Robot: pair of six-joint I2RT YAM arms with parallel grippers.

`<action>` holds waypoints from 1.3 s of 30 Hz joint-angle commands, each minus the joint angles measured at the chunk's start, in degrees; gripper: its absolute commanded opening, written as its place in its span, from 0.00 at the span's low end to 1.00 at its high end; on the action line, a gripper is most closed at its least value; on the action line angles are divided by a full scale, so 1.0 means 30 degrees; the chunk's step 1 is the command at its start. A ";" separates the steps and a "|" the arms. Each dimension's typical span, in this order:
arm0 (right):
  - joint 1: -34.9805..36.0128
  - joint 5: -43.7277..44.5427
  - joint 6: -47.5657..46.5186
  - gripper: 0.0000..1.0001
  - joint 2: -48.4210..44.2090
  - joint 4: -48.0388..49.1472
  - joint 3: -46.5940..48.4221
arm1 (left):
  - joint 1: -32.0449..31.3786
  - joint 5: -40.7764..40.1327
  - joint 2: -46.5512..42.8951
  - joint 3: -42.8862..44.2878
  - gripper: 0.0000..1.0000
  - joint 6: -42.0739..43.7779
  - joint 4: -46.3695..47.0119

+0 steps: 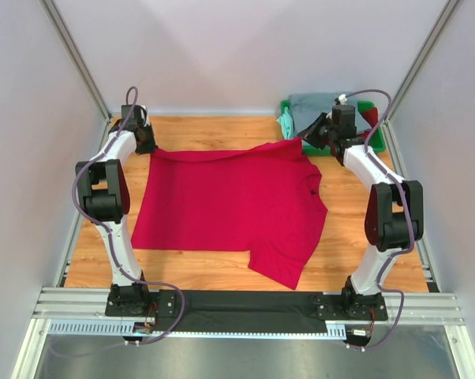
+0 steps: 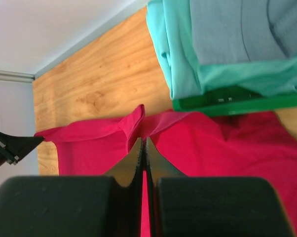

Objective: Fold and stack the t-shirts
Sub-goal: Fold the tshirt

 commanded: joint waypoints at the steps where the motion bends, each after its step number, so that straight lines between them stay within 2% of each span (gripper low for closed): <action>1: 0.0415 0.0569 -0.0197 0.00 -0.2356 -0.1439 -0.0301 | 0.0494 0.0783 -0.0259 0.0253 0.00 -0.0119 -0.0419; 18: 0.0681 0.1362 0.0183 0.00 -0.7134 -0.7476 -0.3318 | 0.1403 0.3215 -0.0845 0.1191 0.00 -0.0061 -0.5838; 26: 0.0914 0.1359 0.1326 0.00 -0.9008 -0.8881 -0.4871 | 0.1491 0.2835 -0.1870 0.0488 0.00 0.0056 -0.7364; 33: 0.0944 0.1889 0.1414 0.00 -1.0562 -0.8416 -0.7183 | 0.1462 0.2513 -0.2222 -0.0653 0.00 0.0027 -0.8156; 39: 0.0915 0.2240 0.0653 0.00 -1.0067 -0.7332 -0.8007 | 0.1491 0.2541 -0.2252 -0.1327 0.00 -0.0207 -0.8245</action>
